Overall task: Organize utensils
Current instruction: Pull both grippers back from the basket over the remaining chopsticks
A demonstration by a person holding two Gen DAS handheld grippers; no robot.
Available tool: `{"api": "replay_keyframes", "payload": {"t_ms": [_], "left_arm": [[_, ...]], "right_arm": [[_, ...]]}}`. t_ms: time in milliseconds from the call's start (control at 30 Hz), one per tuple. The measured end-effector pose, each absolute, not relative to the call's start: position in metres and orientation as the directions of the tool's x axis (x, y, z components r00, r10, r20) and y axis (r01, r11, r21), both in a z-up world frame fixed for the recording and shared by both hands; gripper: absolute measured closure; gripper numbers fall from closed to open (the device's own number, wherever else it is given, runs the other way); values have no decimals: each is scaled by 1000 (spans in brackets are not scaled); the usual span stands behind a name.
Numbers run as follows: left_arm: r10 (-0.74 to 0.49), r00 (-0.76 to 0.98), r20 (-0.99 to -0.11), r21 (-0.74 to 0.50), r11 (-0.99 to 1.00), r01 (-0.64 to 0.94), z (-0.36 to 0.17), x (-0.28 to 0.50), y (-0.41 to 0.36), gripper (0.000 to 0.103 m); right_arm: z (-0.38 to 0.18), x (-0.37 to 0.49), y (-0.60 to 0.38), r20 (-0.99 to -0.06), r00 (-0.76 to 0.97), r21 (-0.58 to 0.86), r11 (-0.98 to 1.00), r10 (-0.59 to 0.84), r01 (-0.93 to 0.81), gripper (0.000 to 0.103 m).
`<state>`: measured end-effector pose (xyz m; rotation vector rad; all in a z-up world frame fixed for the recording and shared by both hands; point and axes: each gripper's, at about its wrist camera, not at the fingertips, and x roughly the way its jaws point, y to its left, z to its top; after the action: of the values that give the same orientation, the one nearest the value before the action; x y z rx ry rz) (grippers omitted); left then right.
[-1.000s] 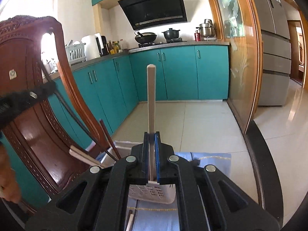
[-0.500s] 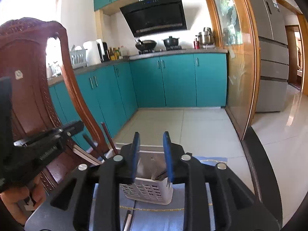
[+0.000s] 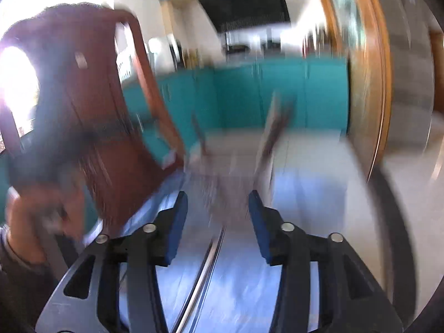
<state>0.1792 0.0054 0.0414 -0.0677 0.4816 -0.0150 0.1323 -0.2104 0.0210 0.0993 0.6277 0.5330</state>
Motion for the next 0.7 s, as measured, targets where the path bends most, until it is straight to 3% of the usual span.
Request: {"api": "replay_keyframes", "payload": {"t_ms": [100, 167, 267, 433, 700], "left_arm": [[-27, 876, -482, -85, 996, -17, 28, 164, 12, 68], [-31, 857, -514, -102, 995, -24, 12, 153, 17, 68], [-34, 810, -585, -141, 988, -60, -21, 135, 30, 68], [-61, 672, -738, -188, 975, -118, -90, 113, 46, 68], [-72, 575, -815, -170, 978, -118, -133, 84, 51, 62]], "right_arm": [[-38, 145, -202, -694, 564, 272, 888, 447, -370, 57], [-64, 154, -197, -744, 500, 290, 888, 443, -356, 57], [-81, 168, -184, -780, 456, 287, 892, 430, -350, 58], [-99, 196, -146, -819, 415, 263, 902, 397, -343, 69], [-107, 187, -113, -868, 396, 155, 920, 301, -360, 71]]}}
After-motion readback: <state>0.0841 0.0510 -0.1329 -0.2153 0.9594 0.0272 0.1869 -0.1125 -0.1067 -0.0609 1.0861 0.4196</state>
